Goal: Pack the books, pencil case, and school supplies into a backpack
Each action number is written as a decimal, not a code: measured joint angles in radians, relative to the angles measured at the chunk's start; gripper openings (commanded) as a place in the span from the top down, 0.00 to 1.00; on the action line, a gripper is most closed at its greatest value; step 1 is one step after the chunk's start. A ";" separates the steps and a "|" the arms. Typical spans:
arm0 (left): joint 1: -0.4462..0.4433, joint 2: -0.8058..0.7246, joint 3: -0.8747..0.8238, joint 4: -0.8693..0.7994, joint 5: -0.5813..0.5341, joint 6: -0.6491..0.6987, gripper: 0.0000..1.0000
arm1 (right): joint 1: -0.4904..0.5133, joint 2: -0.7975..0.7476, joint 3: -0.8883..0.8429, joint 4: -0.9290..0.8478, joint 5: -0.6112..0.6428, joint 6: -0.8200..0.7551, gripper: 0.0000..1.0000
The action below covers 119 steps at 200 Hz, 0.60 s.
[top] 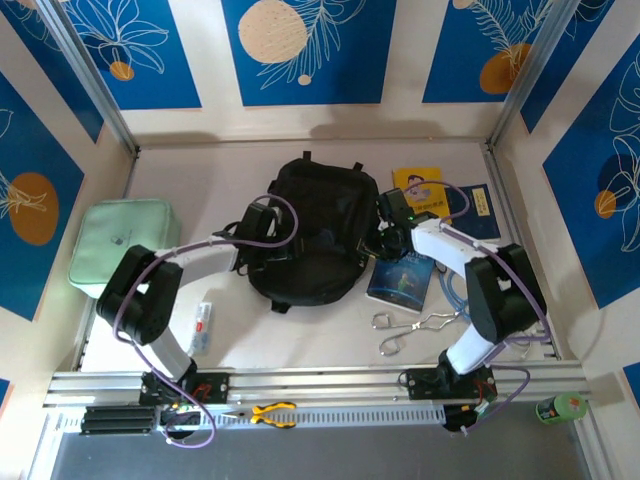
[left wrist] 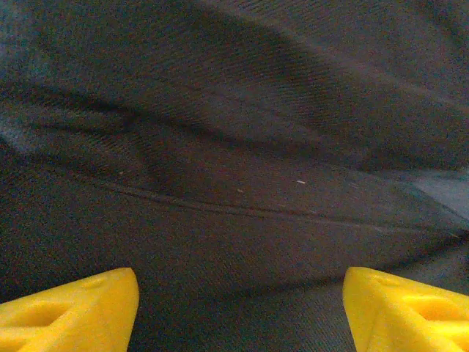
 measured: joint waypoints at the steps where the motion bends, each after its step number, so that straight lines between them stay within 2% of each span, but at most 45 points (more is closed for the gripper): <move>1: 0.004 0.002 0.000 0.001 0.000 0.000 0.26 | 0.000 0.006 0.002 0.002 -0.003 0.000 0.79; 64: 0.190 0.058 0.063 0.000 -0.006 0.068 0.23 | 0.057 0.206 0.176 0.107 -0.069 0.058 0.78; 107: 0.179 0.025 0.139 -0.073 0.016 0.094 0.23 | 0.068 0.231 0.182 0.140 -0.097 0.099 0.79; 119: 0.145 -0.009 0.139 -0.097 0.024 0.080 0.28 | 0.068 0.231 0.174 0.157 -0.108 0.109 0.80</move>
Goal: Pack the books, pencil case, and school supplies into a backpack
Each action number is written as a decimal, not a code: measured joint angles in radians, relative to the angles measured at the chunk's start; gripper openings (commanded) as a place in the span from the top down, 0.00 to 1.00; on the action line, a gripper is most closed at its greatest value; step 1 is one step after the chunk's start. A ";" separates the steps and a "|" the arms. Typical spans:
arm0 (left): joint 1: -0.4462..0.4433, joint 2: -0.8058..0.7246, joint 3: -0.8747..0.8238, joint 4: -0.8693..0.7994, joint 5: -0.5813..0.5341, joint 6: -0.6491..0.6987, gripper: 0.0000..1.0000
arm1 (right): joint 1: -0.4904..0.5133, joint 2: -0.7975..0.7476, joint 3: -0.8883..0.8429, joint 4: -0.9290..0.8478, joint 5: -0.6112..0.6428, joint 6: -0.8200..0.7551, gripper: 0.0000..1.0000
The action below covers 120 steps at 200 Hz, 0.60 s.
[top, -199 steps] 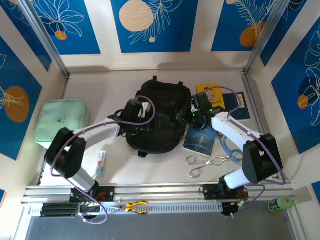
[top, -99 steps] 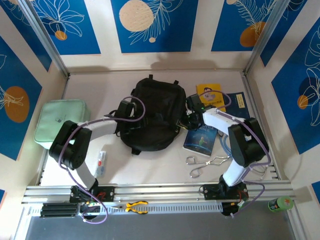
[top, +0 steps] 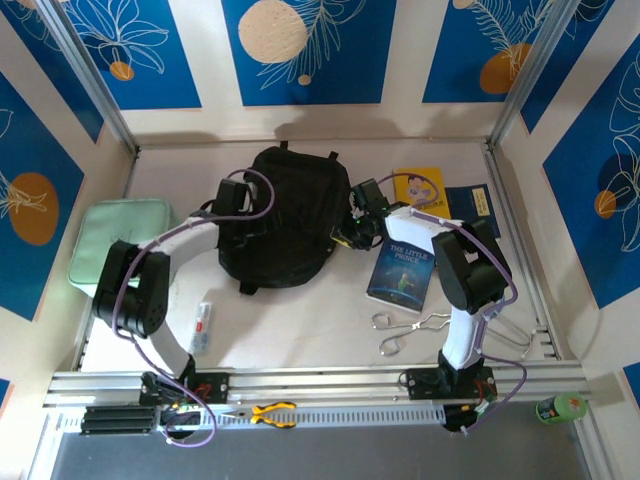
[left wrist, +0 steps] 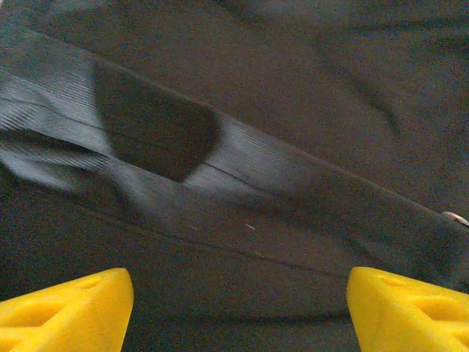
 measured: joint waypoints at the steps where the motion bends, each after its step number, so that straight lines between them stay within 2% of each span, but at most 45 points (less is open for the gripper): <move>1: -0.003 -0.002 0.000 -0.001 0.000 0.000 0.29 | 0.000 0.000 0.000 0.000 -0.001 0.000 0.80; 20: -0.079 -0.049 0.000 -0.016 0.007 -0.057 0.38 | -0.003 0.007 -0.014 0.025 -0.014 0.013 0.81; 65: -0.244 -0.043 0.003 -0.020 0.040 -0.238 0.51 | -0.004 0.019 -0.049 0.083 -0.041 0.043 0.83; 90: -0.293 0.028 0.040 -0.022 0.052 -0.294 0.62 | -0.004 0.021 -0.061 0.103 -0.054 0.052 0.83; 120: -0.305 0.113 0.089 -0.019 0.053 -0.351 0.74 | -0.008 0.024 -0.076 0.130 -0.071 0.063 0.84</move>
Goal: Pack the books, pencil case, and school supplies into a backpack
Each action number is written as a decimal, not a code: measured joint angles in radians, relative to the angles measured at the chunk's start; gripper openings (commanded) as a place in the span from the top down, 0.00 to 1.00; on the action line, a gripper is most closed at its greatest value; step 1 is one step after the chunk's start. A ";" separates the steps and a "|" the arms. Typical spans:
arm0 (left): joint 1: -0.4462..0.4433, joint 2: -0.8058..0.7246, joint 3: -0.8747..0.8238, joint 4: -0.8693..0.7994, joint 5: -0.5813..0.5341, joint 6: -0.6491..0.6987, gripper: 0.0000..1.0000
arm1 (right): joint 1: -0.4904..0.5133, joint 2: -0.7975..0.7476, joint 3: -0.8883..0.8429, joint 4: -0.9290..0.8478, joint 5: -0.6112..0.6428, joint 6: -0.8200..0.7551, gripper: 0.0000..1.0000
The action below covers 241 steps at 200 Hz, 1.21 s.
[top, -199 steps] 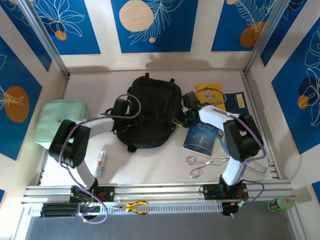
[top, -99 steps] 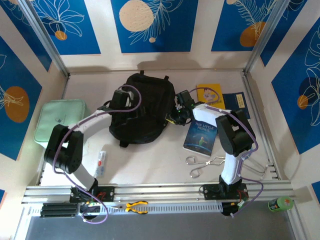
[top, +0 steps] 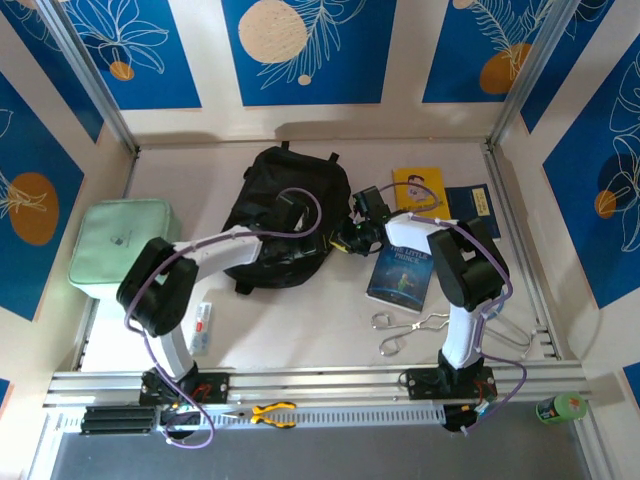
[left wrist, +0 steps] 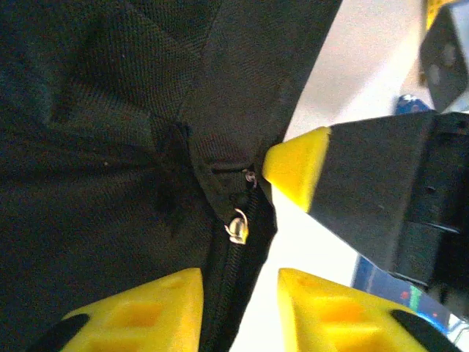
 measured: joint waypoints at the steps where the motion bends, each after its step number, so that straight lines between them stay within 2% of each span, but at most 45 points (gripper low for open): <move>1: 0.000 0.002 0.001 0.000 0.000 0.000 0.74 | 0.000 0.000 0.000 0.001 0.000 0.000 0.84; 55: -0.002 0.067 0.073 -0.004 -0.006 -0.040 0.75 | -0.006 0.000 -0.015 0.027 -0.022 0.008 0.84; 124: -0.003 0.146 0.153 -0.096 -0.106 -0.040 0.71 | -0.007 0.000 -0.017 0.029 -0.029 0.007 0.84; 160: -0.004 0.182 0.180 -0.099 -0.107 -0.040 0.75 | -0.007 0.000 -0.017 0.029 -0.029 0.007 0.84; 241: -0.004 0.189 0.196 -0.096 -0.107 -0.014 0.76 | -0.006 0.000 -0.017 0.027 -0.028 0.006 0.86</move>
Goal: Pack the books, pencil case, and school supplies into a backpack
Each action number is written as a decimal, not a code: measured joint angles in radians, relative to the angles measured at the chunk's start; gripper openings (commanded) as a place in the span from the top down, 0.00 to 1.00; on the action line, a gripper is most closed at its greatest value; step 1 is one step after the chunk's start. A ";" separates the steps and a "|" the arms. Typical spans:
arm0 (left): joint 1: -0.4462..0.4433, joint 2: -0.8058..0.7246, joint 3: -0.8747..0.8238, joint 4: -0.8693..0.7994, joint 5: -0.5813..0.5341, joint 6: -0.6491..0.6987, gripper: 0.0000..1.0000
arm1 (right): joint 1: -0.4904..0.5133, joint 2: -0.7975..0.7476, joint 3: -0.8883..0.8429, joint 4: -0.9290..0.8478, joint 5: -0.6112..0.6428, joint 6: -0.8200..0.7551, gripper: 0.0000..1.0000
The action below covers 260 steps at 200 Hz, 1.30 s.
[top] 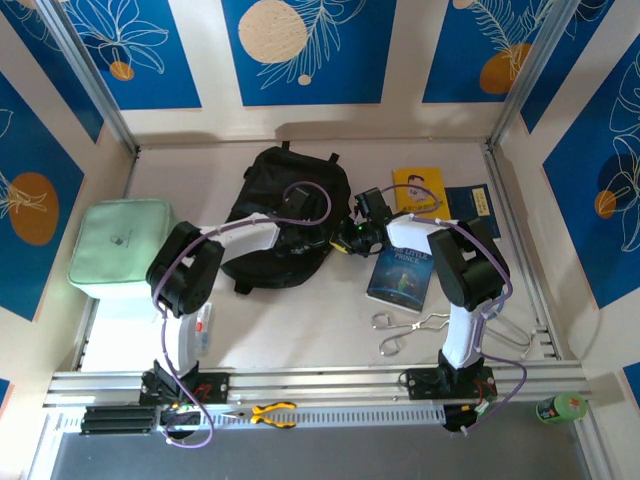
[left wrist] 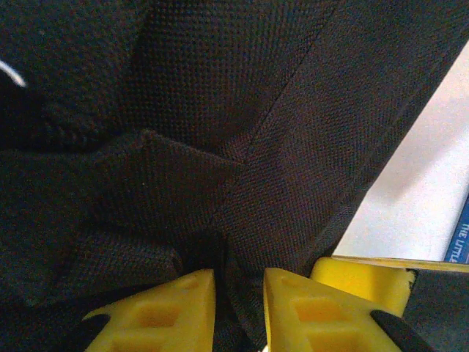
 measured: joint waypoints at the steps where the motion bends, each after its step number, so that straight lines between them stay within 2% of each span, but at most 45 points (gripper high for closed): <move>1: 0.000 0.000 0.000 0.000 0.000 0.000 0.76 | 0.000 0.000 0.000 0.000 0.000 0.000 0.86; 39: 0.000 0.025 0.027 0.001 -0.003 0.006 0.80 | 0.000 0.000 0.000 -0.002 0.000 -0.010 0.87; 105: 0.000 0.030 0.032 -0.001 -0.026 0.028 0.99 | 0.001 0.000 0.000 -0.004 0.005 -0.010 0.87; 135: 0.000 0.012 0.031 -0.021 -0.021 0.027 0.99 | 0.001 0.000 0.000 -0.005 0.008 -0.010 0.87; 189: -0.005 -0.115 -0.034 -0.066 0.005 0.051 0.98 | 0.006 0.000 0.006 -0.011 0.007 -0.010 0.88; 260: -0.006 -0.155 -0.072 -0.122 0.000 0.080 0.97 | 0.010 0.000 0.016 -0.036 0.017 -0.010 0.88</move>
